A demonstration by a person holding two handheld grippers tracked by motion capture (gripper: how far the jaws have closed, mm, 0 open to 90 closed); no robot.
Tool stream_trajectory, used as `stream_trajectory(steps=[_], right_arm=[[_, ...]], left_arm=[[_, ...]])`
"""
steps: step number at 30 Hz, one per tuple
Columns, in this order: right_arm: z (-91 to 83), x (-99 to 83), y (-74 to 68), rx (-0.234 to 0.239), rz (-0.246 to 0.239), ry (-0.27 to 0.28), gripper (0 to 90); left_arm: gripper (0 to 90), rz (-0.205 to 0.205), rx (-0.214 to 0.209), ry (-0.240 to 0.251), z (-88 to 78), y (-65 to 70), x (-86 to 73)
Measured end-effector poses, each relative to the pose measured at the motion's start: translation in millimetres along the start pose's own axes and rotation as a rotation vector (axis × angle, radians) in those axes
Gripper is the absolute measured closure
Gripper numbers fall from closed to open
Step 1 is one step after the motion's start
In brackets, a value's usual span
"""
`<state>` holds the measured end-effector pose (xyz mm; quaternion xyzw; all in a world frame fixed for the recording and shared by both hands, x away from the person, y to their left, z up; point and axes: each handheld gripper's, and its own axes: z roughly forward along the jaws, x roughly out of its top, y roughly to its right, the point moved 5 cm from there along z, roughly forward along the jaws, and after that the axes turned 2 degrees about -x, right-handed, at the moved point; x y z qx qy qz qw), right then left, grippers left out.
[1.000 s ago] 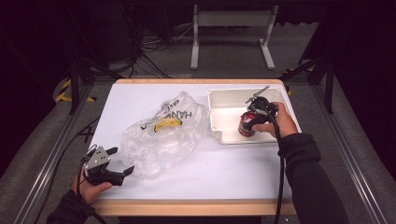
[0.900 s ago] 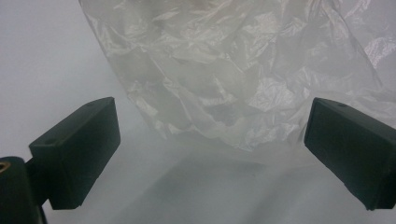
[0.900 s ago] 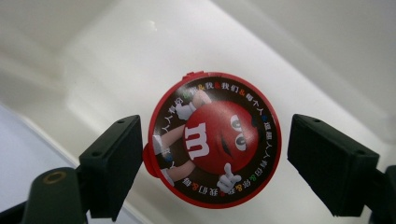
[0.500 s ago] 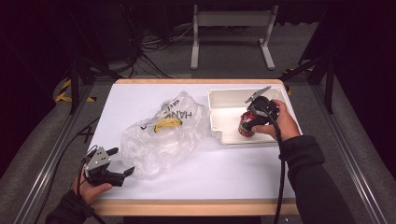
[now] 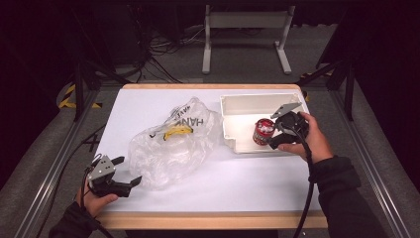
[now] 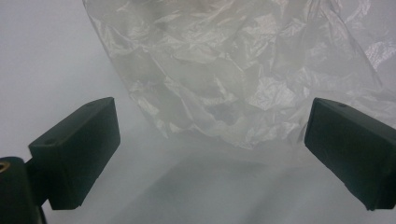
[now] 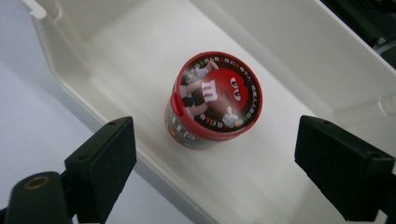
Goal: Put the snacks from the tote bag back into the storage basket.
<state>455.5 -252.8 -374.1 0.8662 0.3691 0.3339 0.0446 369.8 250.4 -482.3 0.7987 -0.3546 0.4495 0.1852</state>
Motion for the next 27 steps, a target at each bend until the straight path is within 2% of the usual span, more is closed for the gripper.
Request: stream_trajectory(steps=[3, 5, 9, 13, 15, 18, 19, 22, 27], right_arm=[[-4.6, -5.1, -0.8, -0.007, -0.002, 0.015, 12.5], [-13.3, -13.0, -2.5, -0.029, -0.009, 0.034, 12.3], [-25.9, -27.1, -9.4, -0.029, -0.014, 0.085, 11.5], [-32.0, -37.7, -14.5, -0.05, -0.027, 0.1, 11.0], [-37.0, -50.4, -19.6, -0.051, -0.013, 0.133, 10.2], [-37.7, -57.6, -22.6, -0.046, -0.005, 0.145, 9.6], [-37.4, -66.3, -26.7, -0.055, -0.015, 0.153, 8.7], [-36.9, -72.5, -29.0, -0.069, -0.03, 0.156, 8.1], [-33.1, -95.6, -32.0, -0.079, 0.004, 0.199, 7.7]], left_arm=[[4.3, -0.001, 0.001, 0.003, -0.2, 0.2, 0.0], [4.5, -0.006, 0.002, 0.005, -0.1, 0.0, 0.0], [4.6, -0.006, 0.001, 0.004, 0.0, 0.0, -0.1], [4.6, -0.001, -0.001, 0.003, 0.1, 0.1, -0.1], [4.6, -0.002, -0.001, 0.004, 0.1, 0.1, -0.2], [4.6, -0.002, 0.0, 0.004, 0.1, 0.1, -0.2], [4.6, -0.003, 0.002, 0.004, 0.0, 0.0, -0.2], [4.6, -0.006, 0.0, 0.001, 0.2, -0.1, -0.2], [4.6, -0.007, 0.002, 0.005, 0.0, 0.1, -0.2]])
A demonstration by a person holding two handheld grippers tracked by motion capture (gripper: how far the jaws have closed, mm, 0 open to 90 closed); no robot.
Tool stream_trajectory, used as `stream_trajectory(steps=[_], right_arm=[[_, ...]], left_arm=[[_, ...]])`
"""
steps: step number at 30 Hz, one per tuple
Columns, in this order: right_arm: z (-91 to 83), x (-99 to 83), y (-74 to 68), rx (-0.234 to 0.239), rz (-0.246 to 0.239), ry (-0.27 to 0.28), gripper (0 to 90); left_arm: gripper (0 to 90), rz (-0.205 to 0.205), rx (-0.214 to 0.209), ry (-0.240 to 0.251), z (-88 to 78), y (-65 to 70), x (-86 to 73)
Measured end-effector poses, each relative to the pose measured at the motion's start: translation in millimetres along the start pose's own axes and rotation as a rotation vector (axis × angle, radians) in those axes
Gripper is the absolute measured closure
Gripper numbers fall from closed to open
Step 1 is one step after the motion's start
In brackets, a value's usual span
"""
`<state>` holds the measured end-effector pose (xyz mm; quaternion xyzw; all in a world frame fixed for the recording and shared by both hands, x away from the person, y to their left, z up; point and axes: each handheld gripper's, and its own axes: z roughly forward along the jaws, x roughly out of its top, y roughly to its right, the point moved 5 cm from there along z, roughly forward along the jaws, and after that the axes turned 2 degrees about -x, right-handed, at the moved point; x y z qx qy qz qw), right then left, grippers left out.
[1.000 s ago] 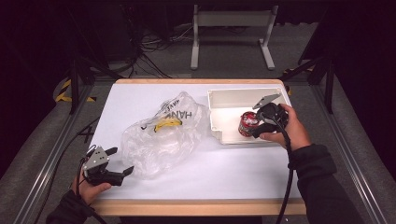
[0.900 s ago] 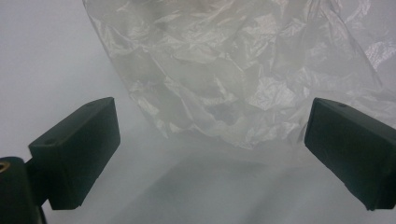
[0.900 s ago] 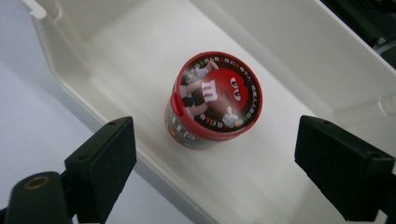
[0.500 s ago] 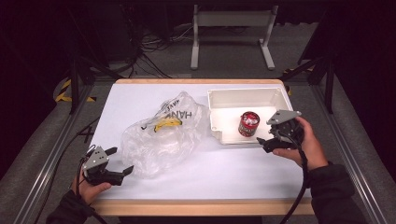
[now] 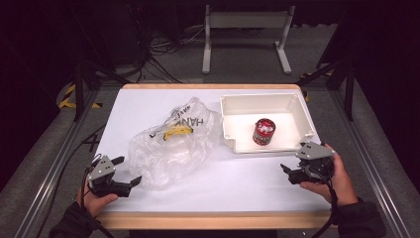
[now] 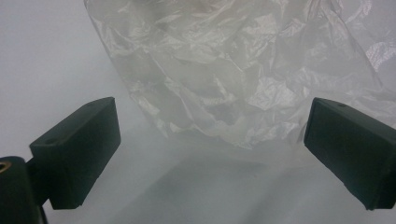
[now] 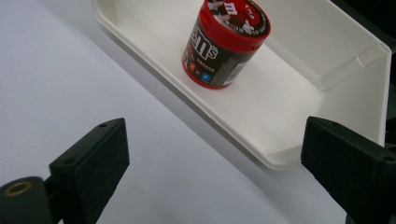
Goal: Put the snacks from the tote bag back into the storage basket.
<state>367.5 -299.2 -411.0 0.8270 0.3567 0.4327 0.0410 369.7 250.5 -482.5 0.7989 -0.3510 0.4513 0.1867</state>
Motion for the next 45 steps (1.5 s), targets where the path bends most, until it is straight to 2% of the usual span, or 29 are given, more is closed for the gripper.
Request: stream_trajectory(steps=[3, 5, 8, 9, 13, 14, 15, 16, 17, 18, 20, 21, 25, 32, 35, 38, 45], right_arm=[[1.2, -9.7, 0.2, 0.004, 0.02, 0.013, 7.7], [4.0, -26.5, 1.7, -0.005, 0.048, 0.014, 7.1], [5.1, -35.0, 1.9, -0.001, 0.074, 0.022, 7.0], [5.5, -44.3, 2.2, 0.001, 0.097, 0.04, 6.7], [5.8, -56.5, 4.0, -0.008, 0.152, 0.077, 5.9], [5.8, -56.5, 4.0, -0.008, 0.152, 0.077, 5.9], [5.2, -59.3, 4.8, -0.024, 0.158, 0.09, 5.9], [3.0, -64.8, 6.3, -0.02, 0.208, 0.142, 5.9], [3.0, -64.8, 6.3, -0.02, 0.208, 0.142, 5.9], [1.5, -70.3, 8.5, -0.033, 0.25, 0.174, 6.3], [0.9, -73.3, 9.4, -0.043, 0.259, 0.184, 6.3], [-0.3, -78.9, 12.6, -0.08, 0.279, 0.21, 6.8], [-3.0, -82.6, 17.1, -0.105, 0.333, 0.248, 7.0], [-0.9, -84.3, 18.1, -0.098, 0.349, 0.243, 7.0], [-1.1, -84.6, 18.0, -0.103, 0.353, 0.243, 6.6], [-2.2, -85.8, 19.3, -0.098, 0.368, 0.26, 5.9], [-2.6, -86.5, 19.5, -0.096, 0.372, 0.266, 4.9]], left_arm=[[4.6, 0.001, 0.001, 0.001, -0.3, 0.1, 0.0], [4.6, 0.003, 0.002, 0.005, -0.5, 0.0, 0.1], [4.5, 0.001, 0.004, 0.003, -0.4, -0.2, 0.1], [4.5, 0.001, 0.003, 0.004, -0.4, -0.2, 0.1], [4.5, 0.001, 0.0, 0.007, -0.8, 0.0, 0.2], [4.5, 0.001, 0.0, 0.007, -0.8, 0.0, 0.2], [4.5, 0.002, 0.0, 0.006, -0.7, 0.1, 0.2], [4.5, 0.004, -0.001, 0.006, -0.8, 0.3, 0.3], [4.5, 0.004, -0.001, 0.006, -0.8, 0.3, 0.3], [4.5, 0.005, 0.001, 0.007, -1.0, 0.3, 0.2], [4.5, 0.006, 0.002, 0.011, -1.5, 0.2, 0.2], [4.5, 0.003, 0.001, 0.018, -2.0, 0.3, 0.3], [4.5, -0.003, 0.001, 0.022, -2.4, 0.1, 0.3], [4.6, -0.008, 0.003, 0.024, -2.5, -0.8, 0.3], [4.6, 0.002, 0.001, 0.031, -3.4, 0.0, 0.3], [4.6, -0.013, -0.012, 0.041, -4.4, -0.8, 0.2], [4.5, -0.008, -0.01, 0.032, -3.1, -0.5, 0.3]])
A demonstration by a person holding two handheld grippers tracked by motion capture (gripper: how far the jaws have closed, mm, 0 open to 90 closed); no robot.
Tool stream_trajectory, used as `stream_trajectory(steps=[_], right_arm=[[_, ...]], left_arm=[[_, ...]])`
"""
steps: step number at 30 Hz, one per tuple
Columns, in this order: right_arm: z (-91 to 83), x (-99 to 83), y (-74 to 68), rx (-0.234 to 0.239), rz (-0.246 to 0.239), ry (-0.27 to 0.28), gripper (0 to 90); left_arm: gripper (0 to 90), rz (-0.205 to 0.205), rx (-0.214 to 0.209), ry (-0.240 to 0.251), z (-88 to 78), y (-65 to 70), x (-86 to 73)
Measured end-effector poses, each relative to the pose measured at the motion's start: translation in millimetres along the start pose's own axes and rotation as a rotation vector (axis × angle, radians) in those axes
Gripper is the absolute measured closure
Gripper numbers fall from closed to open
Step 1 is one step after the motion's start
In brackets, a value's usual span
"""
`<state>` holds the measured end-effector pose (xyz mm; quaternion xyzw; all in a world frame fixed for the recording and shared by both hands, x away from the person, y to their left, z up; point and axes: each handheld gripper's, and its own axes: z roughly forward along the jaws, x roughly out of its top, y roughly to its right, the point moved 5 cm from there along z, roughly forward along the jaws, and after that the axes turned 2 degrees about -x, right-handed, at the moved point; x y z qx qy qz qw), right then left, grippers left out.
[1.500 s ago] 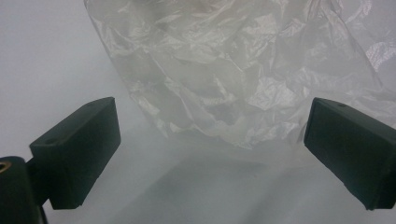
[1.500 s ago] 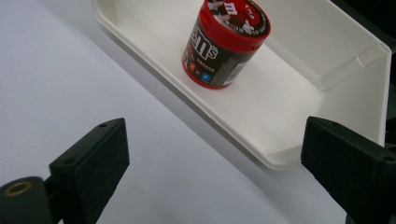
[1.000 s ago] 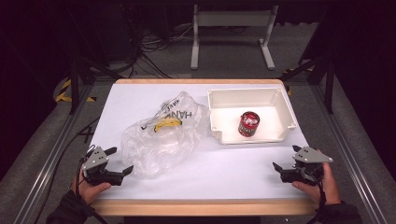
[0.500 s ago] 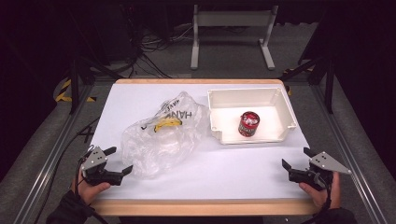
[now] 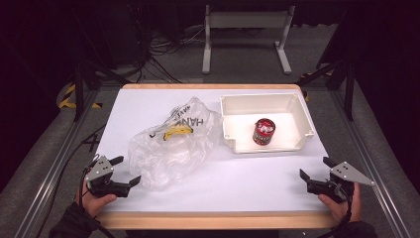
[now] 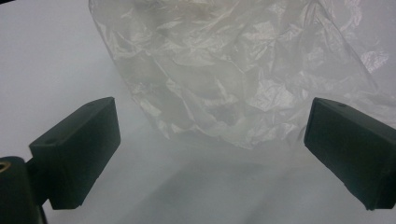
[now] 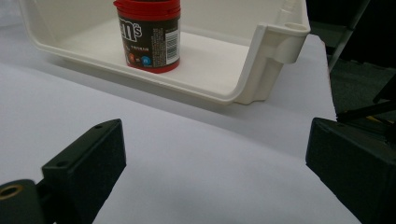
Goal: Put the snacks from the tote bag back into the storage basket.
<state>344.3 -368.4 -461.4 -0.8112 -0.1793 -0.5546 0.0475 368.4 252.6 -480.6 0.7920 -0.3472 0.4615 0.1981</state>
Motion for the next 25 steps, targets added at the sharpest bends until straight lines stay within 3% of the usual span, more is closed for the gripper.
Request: stream_trajectory(steps=[7, 25], right_arm=[[1.8, -0.4, -2.1, 0.0, -0.023, -0.016, 6.1], [3.0, -0.9, 2.2, 0.006, 0.023, -0.029, 5.9]], left_arm=[[4.5, -0.001, 0.004, -0.005, 0.5, -1.2, 0.3], [4.1, -0.051, -0.019, -0.001, -0.1, -4.9, 0.3]])
